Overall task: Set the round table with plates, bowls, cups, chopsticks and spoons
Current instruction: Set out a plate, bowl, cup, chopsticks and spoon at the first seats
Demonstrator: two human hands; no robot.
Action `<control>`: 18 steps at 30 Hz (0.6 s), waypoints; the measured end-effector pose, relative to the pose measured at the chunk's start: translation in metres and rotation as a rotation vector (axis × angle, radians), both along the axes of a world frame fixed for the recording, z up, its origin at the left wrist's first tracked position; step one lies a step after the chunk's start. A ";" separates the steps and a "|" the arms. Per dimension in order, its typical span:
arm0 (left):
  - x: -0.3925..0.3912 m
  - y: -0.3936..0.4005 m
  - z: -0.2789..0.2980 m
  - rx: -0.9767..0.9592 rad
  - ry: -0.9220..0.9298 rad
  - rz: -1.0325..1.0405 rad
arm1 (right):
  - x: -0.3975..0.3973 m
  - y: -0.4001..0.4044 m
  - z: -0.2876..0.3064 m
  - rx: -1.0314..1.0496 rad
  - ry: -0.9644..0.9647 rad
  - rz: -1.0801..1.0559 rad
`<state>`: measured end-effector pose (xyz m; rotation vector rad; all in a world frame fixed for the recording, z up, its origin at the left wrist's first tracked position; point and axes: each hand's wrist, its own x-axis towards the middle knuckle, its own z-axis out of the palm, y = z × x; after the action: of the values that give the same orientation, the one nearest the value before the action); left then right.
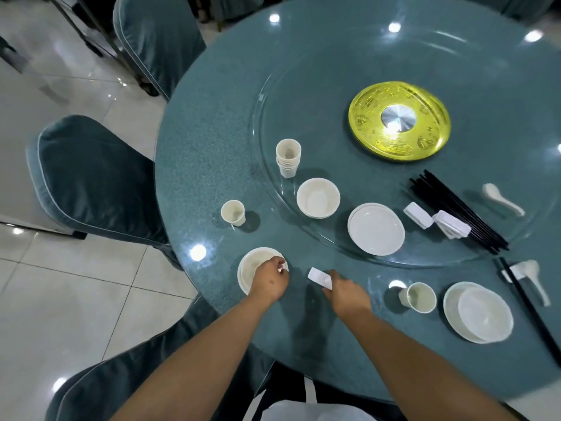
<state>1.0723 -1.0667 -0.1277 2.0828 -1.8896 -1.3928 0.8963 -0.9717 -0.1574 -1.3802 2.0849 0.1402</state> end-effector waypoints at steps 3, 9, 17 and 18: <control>-0.003 0.000 0.001 -0.006 -0.005 -0.009 | -0.007 0.004 0.002 0.008 0.026 0.002; -0.007 -0.003 0.011 -0.086 -0.050 -0.031 | -0.018 0.005 0.011 0.020 0.073 -0.002; -0.050 -0.013 0.036 -0.086 0.025 -0.163 | -0.056 0.004 0.046 -0.065 0.093 -0.092; -0.058 -0.014 0.039 -0.080 0.032 -0.177 | -0.063 0.004 0.050 -0.073 0.102 -0.110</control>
<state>1.0147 -1.0809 -0.0887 1.8864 -2.1247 -1.3475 0.8336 -0.9677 -0.1077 -1.3223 2.2650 0.0906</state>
